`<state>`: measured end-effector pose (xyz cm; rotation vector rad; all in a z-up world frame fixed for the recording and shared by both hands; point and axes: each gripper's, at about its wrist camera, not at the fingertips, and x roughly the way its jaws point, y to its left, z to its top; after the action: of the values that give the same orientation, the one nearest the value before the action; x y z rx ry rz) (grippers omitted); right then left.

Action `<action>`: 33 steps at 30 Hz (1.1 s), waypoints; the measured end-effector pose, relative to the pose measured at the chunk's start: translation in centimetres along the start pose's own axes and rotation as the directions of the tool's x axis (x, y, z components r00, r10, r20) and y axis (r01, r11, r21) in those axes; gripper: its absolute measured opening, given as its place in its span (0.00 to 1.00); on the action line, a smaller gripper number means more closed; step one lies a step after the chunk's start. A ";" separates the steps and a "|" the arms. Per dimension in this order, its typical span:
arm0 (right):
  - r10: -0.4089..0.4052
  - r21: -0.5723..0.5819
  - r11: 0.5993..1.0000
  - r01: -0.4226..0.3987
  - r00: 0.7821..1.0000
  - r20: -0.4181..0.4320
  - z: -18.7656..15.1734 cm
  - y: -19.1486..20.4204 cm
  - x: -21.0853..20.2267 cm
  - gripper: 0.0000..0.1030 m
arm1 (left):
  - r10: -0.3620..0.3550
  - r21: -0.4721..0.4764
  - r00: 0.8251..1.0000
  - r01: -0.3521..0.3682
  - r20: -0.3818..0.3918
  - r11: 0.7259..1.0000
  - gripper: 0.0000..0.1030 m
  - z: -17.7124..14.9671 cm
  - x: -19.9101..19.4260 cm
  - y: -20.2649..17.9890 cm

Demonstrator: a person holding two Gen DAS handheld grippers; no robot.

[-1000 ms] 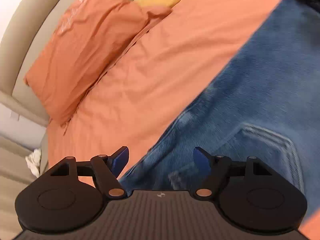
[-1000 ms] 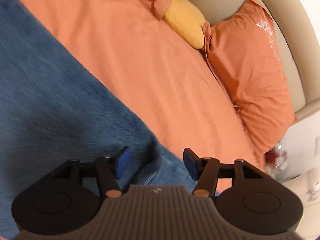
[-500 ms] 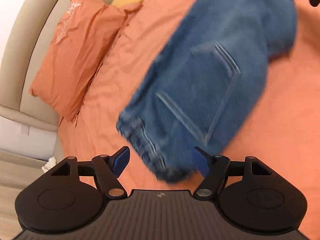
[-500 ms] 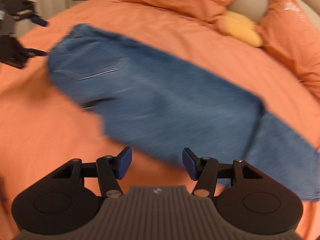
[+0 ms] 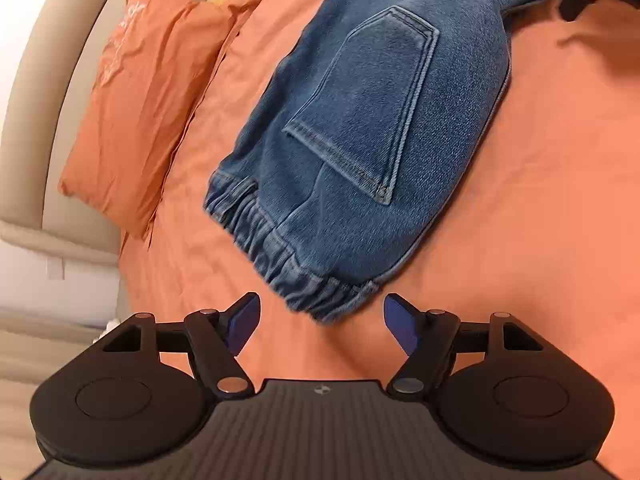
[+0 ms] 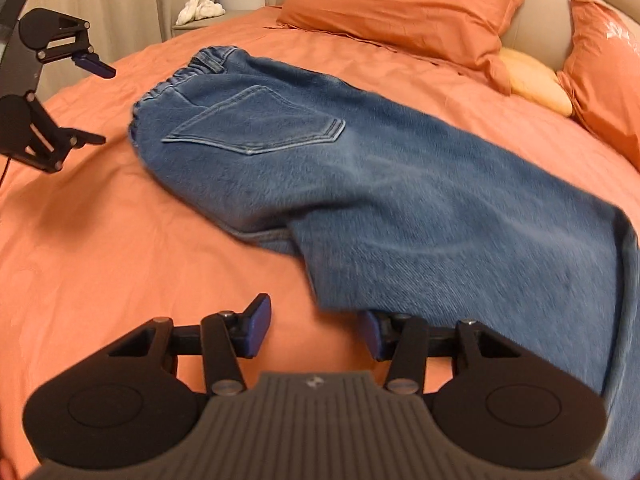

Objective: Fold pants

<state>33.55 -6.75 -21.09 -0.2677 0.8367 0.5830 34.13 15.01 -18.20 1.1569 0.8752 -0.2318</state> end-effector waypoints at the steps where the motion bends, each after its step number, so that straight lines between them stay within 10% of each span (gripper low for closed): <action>1: -0.009 0.002 1.000 0.009 1.000 -0.003 0.1 0.0 0.5 0.40 | -0.001 -0.002 1.000 0.001 0.012 1.000 0.81 0.1 0.4 -0.1; 3: -0.032 0.003 0.999 0.032 0.999 -0.028 0.3 -0.3 1.1 0.16 | -0.010 -0.017 1.000 0.010 0.028 1.000 0.72 0.4 1.2 0.0; 6: -0.002 -0.056 0.998 0.000 0.999 -0.038 0.8 -1.1 -0.4 0.12 | -0.015 -0.080 1.000 0.015 -0.010 0.997 0.29 1.2 2.9 1.0; 9: 0.065 -0.105 0.992 -0.069 0.997 -0.044 2.0 -2.0 -3.5 0.11 | -0.061 -0.139 0.998 0.056 -0.033 0.989 0.22 1.3 4.3 2.7; 19: 0.100 -0.054 0.993 -0.109 0.983 -0.152 -1.2 -1.0 1.7 0.11 | -0.071 -0.119 0.990 0.056 -0.126 0.991 0.21 2.9 6.5 2.7; 33: 0.040 0.103 0.994 -0.021 0.981 -0.191 -3.2 -5.7 -4.7 0.25 | -0.008 -0.014 0.993 0.006 -0.115 1.000 0.34 5.2 -2.3 0.6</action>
<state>32.41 -14.57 -19.56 -0.2219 1.0561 0.5477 35.46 10.12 -15.51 1.1629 0.9809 -0.1659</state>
